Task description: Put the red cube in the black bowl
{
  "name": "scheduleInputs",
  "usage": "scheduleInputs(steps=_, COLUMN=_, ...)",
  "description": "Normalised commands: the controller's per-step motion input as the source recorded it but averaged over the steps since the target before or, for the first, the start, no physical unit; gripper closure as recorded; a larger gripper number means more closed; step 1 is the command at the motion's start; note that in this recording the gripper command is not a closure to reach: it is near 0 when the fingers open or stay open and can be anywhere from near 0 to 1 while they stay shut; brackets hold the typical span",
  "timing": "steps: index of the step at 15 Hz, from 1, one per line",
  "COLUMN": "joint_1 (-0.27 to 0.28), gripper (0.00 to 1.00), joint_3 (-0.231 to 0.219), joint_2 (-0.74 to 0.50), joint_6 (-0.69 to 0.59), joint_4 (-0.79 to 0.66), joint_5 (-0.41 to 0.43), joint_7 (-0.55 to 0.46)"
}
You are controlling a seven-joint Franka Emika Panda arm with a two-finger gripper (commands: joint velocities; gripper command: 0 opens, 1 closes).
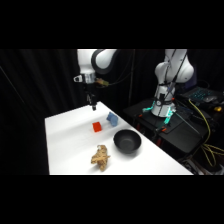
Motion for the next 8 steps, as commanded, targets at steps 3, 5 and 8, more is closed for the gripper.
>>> scheduleInputs(steps=3, joint_1=-0.140, gripper=0.00, joint_3=0.120, joint_2=0.27, joint_6=0.23, joint_4=0.11, joint_5=0.148, joint_7=-0.14)
scheduleInputs(steps=5, joint_1=-0.126, gripper=0.00, joint_3=0.153, joint_2=0.18, joint_6=0.20, joint_4=0.05, joint_5=0.107, joint_7=-0.09)
scheduleInputs(steps=8, joint_1=-0.117, gripper=0.00, joint_3=0.149, joint_2=0.14, joint_6=0.19, joint_4=0.03, joint_5=0.087, joint_7=-0.07)
